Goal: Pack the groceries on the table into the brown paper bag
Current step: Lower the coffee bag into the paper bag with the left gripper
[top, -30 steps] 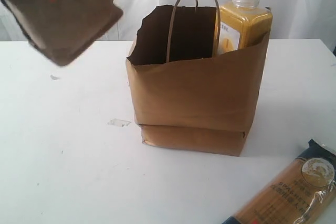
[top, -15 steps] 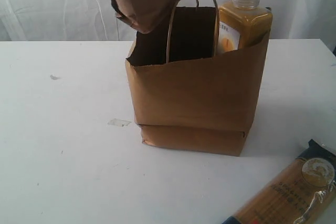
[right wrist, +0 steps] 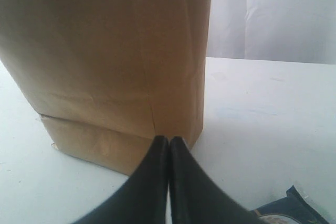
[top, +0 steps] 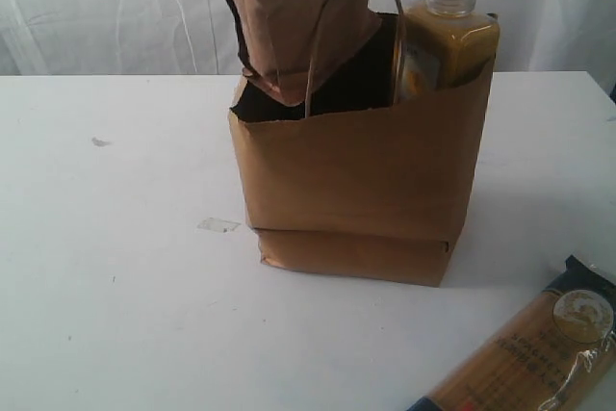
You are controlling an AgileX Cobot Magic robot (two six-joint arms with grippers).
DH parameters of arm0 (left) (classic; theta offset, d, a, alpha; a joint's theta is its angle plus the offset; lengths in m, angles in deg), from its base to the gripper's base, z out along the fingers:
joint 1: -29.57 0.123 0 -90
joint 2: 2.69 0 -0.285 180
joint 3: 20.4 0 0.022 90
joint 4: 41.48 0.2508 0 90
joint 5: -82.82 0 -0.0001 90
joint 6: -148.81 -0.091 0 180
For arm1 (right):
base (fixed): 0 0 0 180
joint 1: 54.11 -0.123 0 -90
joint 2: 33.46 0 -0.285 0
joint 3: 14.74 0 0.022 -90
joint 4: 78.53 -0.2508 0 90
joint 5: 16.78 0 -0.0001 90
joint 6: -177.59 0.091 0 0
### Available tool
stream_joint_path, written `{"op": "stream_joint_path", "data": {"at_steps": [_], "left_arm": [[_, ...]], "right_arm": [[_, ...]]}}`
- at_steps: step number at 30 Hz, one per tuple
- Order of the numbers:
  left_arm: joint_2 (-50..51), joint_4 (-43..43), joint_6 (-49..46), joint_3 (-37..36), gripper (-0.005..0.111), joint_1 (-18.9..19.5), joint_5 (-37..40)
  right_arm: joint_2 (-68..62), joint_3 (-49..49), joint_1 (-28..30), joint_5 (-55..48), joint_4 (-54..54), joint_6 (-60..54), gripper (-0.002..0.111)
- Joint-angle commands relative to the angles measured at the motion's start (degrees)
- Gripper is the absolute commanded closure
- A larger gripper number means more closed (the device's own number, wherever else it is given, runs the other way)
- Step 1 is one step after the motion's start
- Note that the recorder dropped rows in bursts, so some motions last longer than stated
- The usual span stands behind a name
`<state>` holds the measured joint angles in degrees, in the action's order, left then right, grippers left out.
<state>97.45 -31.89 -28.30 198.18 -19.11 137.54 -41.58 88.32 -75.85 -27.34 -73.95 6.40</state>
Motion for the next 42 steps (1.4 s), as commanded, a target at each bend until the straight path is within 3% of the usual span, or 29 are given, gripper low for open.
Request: {"op": "stream_joint_path", "data": {"at_steps": [1,6,12,24,27,30,31,33,42], "left_arm": [[1.14,0.20,-0.22,0.76,0.107,0.23,1.36],[5.44,-0.28,0.00,0.76,0.107,0.71,-0.20],[8.28,-0.27,2.39,0.76,0.107,4.06,2.28],[12.39,0.36,6.13,0.76,0.106,4.06,5.05],[12.39,1.44,6.13,0.76,0.094,4.06,5.65],[12.39,1.56,6.13,0.76,0.071,4.06,6.52],[12.39,1.56,6.26,0.76,0.058,4.06,7.54],[12.39,1.56,6.26,0.76,0.049,4.06,9.50],[8.85,1.41,6.26,1.01,0.049,3.95,11.23]], "right_arm": [[0.33,-0.28,0.36,0.40,-0.11,-0.08,0.108],[0.33,-0.28,0.36,0.40,-0.11,-0.08,0.108],[0.33,-0.28,0.36,0.40,-0.11,-0.08,0.108],[0.33,-0.28,0.36,0.40,-0.11,-0.08,0.108],[0.33,-0.28,0.36,0.40,-0.11,-0.08,0.108],[0.33,-0.28,0.36,0.40,-0.11,-0.08,0.108],[0.33,-0.28,0.36,0.40,-0.11,-0.08,0.108],[0.33,-0.28,0.36,0.40,-0.11,-0.08,0.108],[0.33,-0.28,0.36,0.40,-0.11,-0.08,0.108]]}}
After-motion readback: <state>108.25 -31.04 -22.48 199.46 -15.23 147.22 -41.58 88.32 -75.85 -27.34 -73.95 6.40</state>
